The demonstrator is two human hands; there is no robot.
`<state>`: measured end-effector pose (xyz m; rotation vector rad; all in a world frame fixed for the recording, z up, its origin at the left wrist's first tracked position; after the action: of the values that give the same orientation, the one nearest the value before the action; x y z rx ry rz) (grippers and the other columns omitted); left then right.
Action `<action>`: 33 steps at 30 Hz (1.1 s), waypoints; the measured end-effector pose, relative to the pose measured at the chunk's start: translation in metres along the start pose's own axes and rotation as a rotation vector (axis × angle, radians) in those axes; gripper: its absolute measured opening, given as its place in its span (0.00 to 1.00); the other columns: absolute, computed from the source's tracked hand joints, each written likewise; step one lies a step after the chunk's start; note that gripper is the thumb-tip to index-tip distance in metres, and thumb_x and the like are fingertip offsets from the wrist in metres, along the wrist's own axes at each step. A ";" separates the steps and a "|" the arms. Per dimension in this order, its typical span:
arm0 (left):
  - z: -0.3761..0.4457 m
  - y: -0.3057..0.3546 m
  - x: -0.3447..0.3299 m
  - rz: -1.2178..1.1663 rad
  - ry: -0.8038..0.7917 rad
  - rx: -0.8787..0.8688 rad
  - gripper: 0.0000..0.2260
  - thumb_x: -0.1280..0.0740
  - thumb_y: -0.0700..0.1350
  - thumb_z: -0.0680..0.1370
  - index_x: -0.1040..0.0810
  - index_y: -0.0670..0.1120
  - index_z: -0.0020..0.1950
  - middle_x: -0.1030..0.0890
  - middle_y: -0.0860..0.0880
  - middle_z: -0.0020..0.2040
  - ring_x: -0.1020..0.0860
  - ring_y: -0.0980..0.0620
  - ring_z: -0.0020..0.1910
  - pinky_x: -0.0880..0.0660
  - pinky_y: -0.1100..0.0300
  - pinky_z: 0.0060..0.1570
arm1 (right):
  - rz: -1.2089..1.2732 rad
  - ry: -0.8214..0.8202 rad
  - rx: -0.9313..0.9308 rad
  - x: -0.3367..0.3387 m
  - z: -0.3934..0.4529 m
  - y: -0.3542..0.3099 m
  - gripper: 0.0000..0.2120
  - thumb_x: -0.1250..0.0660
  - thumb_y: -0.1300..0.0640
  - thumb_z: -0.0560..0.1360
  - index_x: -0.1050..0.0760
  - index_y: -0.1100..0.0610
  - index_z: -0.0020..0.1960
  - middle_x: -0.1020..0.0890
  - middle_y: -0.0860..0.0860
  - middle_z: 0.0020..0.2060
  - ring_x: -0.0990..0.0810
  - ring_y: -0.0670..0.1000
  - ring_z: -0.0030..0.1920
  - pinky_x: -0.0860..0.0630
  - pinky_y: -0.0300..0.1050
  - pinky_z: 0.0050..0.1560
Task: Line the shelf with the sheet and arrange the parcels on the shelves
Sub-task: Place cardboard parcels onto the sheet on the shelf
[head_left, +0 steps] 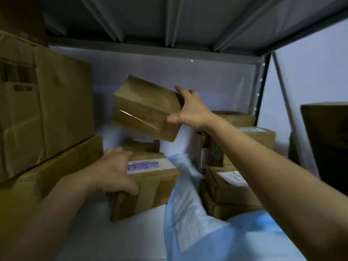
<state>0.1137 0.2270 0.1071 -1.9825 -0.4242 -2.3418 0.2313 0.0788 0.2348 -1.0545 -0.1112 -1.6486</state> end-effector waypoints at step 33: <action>-0.021 0.156 0.090 -0.431 0.873 -0.246 0.48 0.21 0.48 0.61 0.43 0.47 0.74 0.38 0.43 0.65 0.34 0.43 0.64 0.30 0.47 0.59 | -0.679 0.026 -0.187 0.131 -0.219 0.108 0.63 0.19 0.50 0.58 0.62 0.47 0.75 0.60 0.47 0.74 0.25 0.55 0.58 0.23 0.45 0.57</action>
<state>0.1104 0.0845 0.2194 -0.7659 -0.5379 -3.3237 0.1978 -0.1811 0.1461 -1.2137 -0.3313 -2.3165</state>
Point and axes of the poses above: each hand's wrist, its own z-axis towards the middle knuckle, its own x-axis out of the back of the hand, y = z × x, the point moved 7 cm from there along z, towards the middle knuckle
